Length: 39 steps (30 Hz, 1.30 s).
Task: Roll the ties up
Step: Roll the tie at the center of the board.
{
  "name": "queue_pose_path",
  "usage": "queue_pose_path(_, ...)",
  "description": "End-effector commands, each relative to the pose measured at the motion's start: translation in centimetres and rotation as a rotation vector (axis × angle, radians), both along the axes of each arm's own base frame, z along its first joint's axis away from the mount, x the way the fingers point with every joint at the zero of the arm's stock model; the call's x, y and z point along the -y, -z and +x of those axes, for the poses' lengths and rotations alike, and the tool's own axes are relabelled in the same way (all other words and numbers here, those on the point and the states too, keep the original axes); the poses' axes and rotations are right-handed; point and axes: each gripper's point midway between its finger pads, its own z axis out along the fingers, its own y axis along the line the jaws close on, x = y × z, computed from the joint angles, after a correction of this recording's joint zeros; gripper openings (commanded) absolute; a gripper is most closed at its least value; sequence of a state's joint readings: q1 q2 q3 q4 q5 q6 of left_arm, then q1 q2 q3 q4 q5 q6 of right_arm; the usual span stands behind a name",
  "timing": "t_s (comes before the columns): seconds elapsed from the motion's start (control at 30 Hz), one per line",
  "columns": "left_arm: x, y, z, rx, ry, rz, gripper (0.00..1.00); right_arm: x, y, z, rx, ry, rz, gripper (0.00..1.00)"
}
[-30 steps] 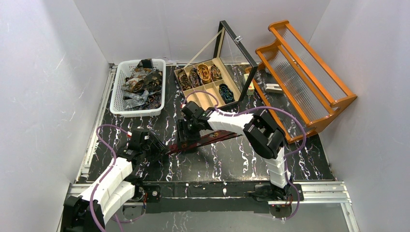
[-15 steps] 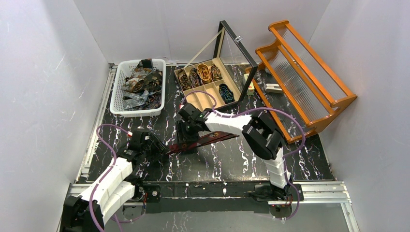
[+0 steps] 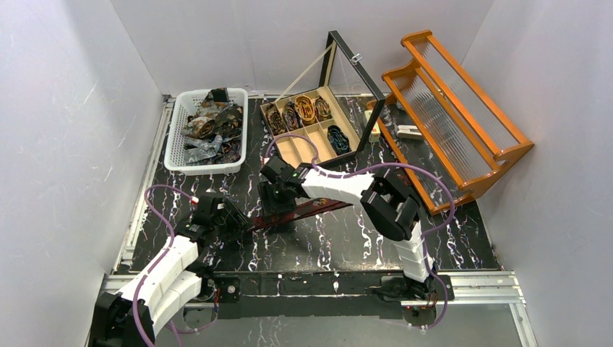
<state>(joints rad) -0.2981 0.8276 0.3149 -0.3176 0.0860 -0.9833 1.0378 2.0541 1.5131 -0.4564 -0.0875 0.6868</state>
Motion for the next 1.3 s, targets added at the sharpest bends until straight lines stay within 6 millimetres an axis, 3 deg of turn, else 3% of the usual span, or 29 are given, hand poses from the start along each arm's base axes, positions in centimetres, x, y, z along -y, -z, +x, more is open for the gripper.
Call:
queue_pose_path(0.0, -1.0, 1.8, -2.0, -0.088, 0.012, 0.066, 0.53, -1.6, -5.4, 0.9, 0.073, -0.006, 0.099, 0.64)
queue_pose_path(0.1, -1.0, 1.8, -2.0, -0.087, 0.014, 0.069, 0.53, -1.6, -4.5, 1.0, 0.069, -0.002, 0.077, 0.64)
queue_pose_path(0.37, -0.9, 1.7, -2.0, -0.084, 0.012, 0.062, 0.53, 0.4, 1.5, 0.4, 0.019, 0.006, -0.059, 0.50)
queue_pose_path(0.67, -0.8, 0.2, -1.1, -0.014, 0.001, 0.047, 0.61, 1.9, 3.6, 0.0, 0.014, -0.012, -0.104, 0.38)
queue_pose_path(0.93, -1.0, -0.1, -0.9, 0.023, -0.022, 0.040, 0.61, 1.2, 3.0, -0.3, 0.015, -0.082, -0.035, 0.42)
queue_pose_path(1.13, -0.8, -0.8, -0.6, 0.037, -0.021, 0.029, 0.61, -0.7, -1.2, -0.1, 0.043, -0.123, 0.067, 0.52)
queue_pose_path(1.27, -0.9, -1.3, -0.4, 0.046, -0.028, 0.033, 0.61, -1.2, -3.3, -0.3, 0.034, -0.134, 0.103, 0.54)
